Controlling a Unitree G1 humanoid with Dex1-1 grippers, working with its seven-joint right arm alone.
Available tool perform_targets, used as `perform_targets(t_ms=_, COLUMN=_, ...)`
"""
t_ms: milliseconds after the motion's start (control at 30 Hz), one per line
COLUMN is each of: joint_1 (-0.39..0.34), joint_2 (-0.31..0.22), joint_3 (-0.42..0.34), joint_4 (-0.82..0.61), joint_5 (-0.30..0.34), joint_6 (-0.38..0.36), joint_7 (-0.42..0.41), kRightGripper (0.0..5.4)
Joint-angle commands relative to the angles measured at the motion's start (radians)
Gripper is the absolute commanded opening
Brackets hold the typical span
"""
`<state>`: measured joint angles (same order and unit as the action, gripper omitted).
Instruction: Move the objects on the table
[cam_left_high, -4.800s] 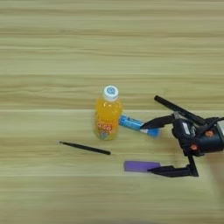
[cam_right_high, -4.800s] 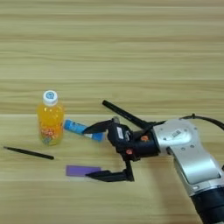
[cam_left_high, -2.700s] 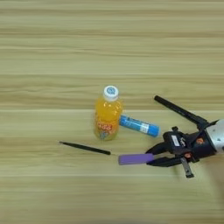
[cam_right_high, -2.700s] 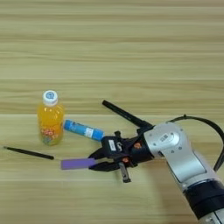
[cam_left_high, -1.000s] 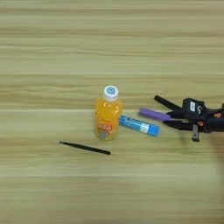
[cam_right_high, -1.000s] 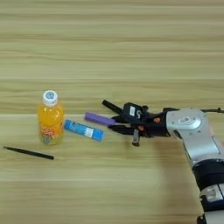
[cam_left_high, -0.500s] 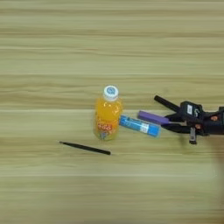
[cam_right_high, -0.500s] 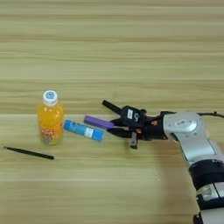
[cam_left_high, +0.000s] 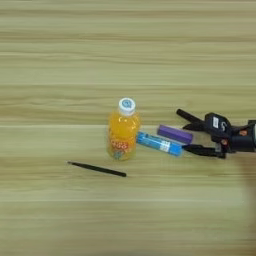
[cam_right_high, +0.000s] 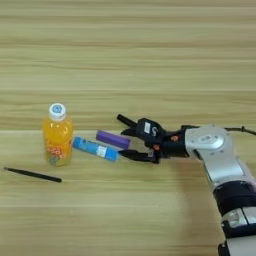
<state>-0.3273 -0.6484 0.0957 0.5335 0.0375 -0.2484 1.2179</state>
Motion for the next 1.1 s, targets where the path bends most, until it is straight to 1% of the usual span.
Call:
perform_targets(t_ms=33, joint_1=-0.079, joint_2=-0.017, joint_3=-0.066, joint_4=-0.074, joint_5=0.070, joint_6=0.016, joint_7=-0.031, kRightGripper=3.25)
perform_targets(t_ms=200, joint_1=-0.082, joint_2=-0.020, joint_3=-0.091, joint_4=-0.103, joint_5=0.095, joint_6=0.026, joint_7=-0.030, kRightGripper=4.07)
perform_targets(t_ms=300, joint_1=-0.084, joint_2=-0.025, joint_3=-0.108, joint_4=-0.117, joint_5=0.102, joint_6=0.031, joint_7=-0.036, kRightGripper=4.46)
perform_targets(t_ms=367, joint_1=-0.099, joint_2=-0.027, joint_3=-0.118, joint_4=-0.100, joint_5=0.093, joint_6=0.032, joint_7=-0.060, kRightGripper=4.78)
perform_targets(t_ms=433, joint_1=-0.113, joint_2=-0.028, joint_3=-0.128, joint_4=-0.082, joint_5=0.091, joint_6=0.034, joint_7=-0.076, kRightGripper=4.93)
perform_targets(t_ms=500, joint_1=-0.127, joint_2=-0.031, joint_3=-0.141, joint_4=-0.067, joint_5=0.095, joint_6=0.036, joint_7=-0.085, kRightGripper=5.36)
perform_targets(t_ms=600, joint_1=-0.140, joint_2=-0.041, joint_3=-0.148, joint_4=-0.031, joint_5=0.081, joint_6=0.030, joint_7=-0.103, kRightGripper=5.36)
perform_targets(t_ms=833, joint_1=-0.172, joint_2=-0.046, joint_3=-0.134, joint_4=0.061, joint_5=0.028, joint_6=0.017, joint_7=-0.148, kRightGripper=5.36)
perform_targets(t_ms=1000, joint_1=-0.180, joint_2=-0.051, joint_3=-0.134, joint_4=0.089, joint_5=0.020, joint_6=0.014, joint_7=-0.148, kRightGripper=5.36)
perform_targets(t_ms=1100, joint_1=-0.186, joint_2=-0.053, joint_3=-0.132, joint_4=0.107, joint_5=0.012, joint_6=0.025, joint_7=-0.150, kRightGripper=5.36)
